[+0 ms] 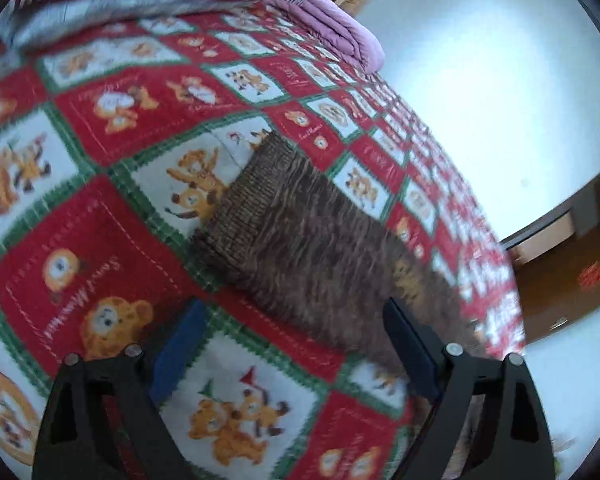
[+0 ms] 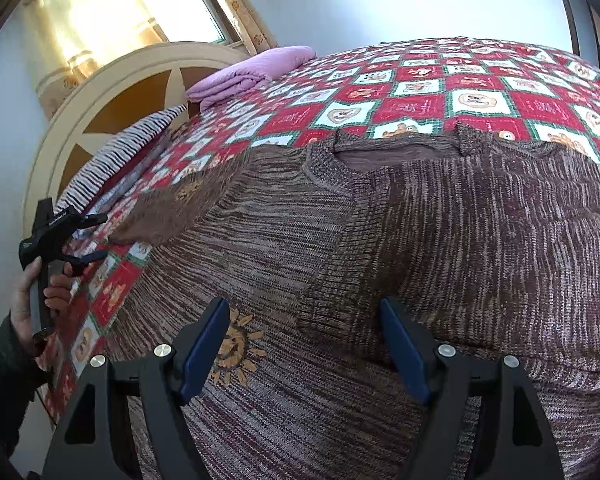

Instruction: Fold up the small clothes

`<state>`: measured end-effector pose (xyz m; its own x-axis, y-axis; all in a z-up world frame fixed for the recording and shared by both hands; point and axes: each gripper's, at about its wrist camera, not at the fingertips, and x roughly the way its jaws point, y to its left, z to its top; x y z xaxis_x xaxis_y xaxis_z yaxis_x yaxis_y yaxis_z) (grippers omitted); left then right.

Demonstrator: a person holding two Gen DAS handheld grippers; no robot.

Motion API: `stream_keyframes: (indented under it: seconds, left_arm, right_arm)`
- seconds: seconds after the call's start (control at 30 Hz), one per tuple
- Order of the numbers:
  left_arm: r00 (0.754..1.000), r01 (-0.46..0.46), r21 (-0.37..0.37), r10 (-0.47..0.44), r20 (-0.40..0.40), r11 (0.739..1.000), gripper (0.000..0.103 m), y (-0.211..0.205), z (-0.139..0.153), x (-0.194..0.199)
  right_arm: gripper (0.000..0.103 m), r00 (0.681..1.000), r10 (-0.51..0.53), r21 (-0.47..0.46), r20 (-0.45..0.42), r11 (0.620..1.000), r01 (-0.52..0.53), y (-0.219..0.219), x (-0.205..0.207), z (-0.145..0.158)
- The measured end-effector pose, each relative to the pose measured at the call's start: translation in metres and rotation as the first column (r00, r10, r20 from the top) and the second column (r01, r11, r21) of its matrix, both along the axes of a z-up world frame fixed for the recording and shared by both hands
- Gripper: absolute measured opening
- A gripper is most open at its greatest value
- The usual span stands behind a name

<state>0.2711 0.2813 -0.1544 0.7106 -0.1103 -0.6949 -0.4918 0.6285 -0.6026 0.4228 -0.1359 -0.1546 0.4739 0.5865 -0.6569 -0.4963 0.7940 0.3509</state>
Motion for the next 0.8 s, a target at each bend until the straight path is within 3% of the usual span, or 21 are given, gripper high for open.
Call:
stream_keyframes:
  seconds: [0.23, 0.37, 0.6, 0.7, 0.77, 0.8]
  left_arm:
    - [1.000, 0.016, -0.039, -0.015, 0.024, 0.999, 0.077, -0.003, -0.006, 0.012]
    - [0.999, -0.027, -0.008, 0.028, 0.043, 1.000, 0.070, 0.004, -0.008, 0.018]
    - [0.997, -0.075, 0.006, 0.075, 0.036, 0.997, 0.066, 0.010, -0.010, 0.028]
    - [0.996, -0.092, 0.039, 0.091, 0.007, 0.995, 0.042, 0.011, -0.011, 0.027]
    - [0.994, -0.111, 0.047, 0.112, -0.019, 0.993, 0.013, 0.017, -0.015, 0.023]
    - [0.993, -0.119, 0.023, 0.119, -0.016, 0.993, 0.013, 0.021, -0.018, 0.020]
  right_arm:
    - [0.078, 1.000, -0.013, 0.030, -0.002, 0.999, 0.013, -0.004, 0.000, 0.001]
    - [0.078, 1.000, -0.019, 0.038, 0.000, 0.999, 0.019, -0.006, 0.000, 0.002]
    - [0.078, 1.000, -0.025, 0.055, -0.002, 0.998, 0.025, -0.009, 0.000, 0.002]
    - [0.078, 1.000, -0.026, 0.062, -0.003, 0.998, 0.026, -0.011, 0.001, 0.001]
    - [0.078, 1.000, -0.027, 0.066, -0.004, 0.997, 0.027, -0.012, 0.001, 0.001]
    - [0.078, 1.000, -0.028, 0.069, -0.004, 0.997, 0.028, -0.012, 0.000, 0.001]
